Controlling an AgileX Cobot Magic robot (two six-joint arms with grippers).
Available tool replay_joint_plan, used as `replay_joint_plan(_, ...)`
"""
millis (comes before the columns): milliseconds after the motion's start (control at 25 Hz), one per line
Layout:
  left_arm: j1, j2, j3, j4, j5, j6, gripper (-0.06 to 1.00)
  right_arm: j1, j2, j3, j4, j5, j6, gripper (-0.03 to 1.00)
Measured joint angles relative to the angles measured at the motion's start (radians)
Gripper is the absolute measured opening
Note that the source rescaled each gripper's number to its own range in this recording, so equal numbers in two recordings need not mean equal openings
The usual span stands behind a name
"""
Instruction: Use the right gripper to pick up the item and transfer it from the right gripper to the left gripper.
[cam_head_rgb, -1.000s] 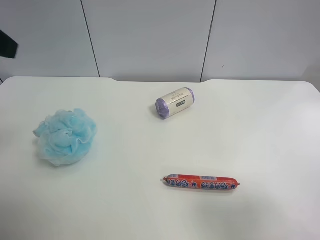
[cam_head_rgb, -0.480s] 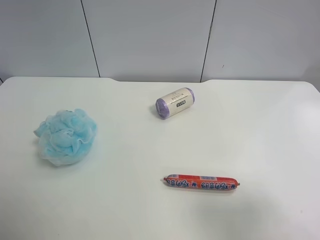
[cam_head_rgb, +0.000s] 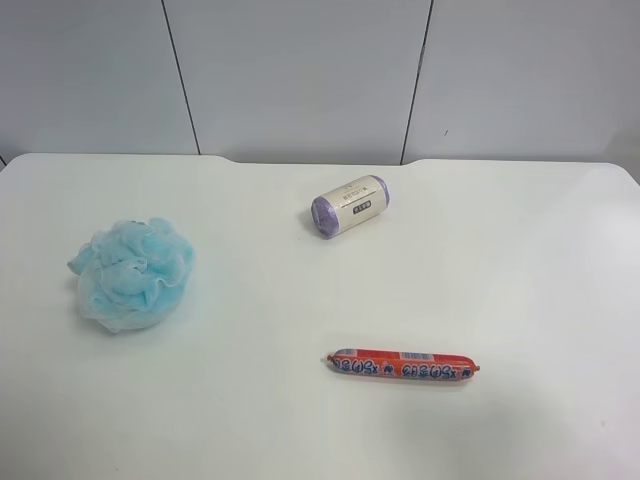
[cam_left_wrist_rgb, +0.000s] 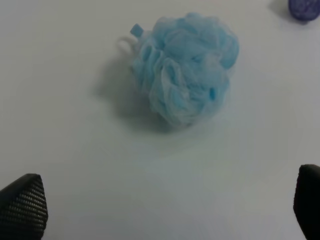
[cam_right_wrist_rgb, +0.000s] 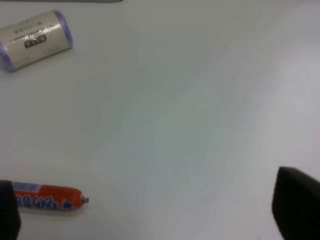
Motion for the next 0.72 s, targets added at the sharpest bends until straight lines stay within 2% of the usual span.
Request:
replay_joint_plan(200,0.0,-0.001,0.034,0.013,-0.06,-0.001,1.0,0.0,0.0,0.0,0.0,0.0,0.0,1.0)
replay_joint_plan(720,0.0,-0.001,0.035,0.018,-0.066,-0.004,1.0,0.0,0.0,0.0,0.0,0.0,0.0,1.0)
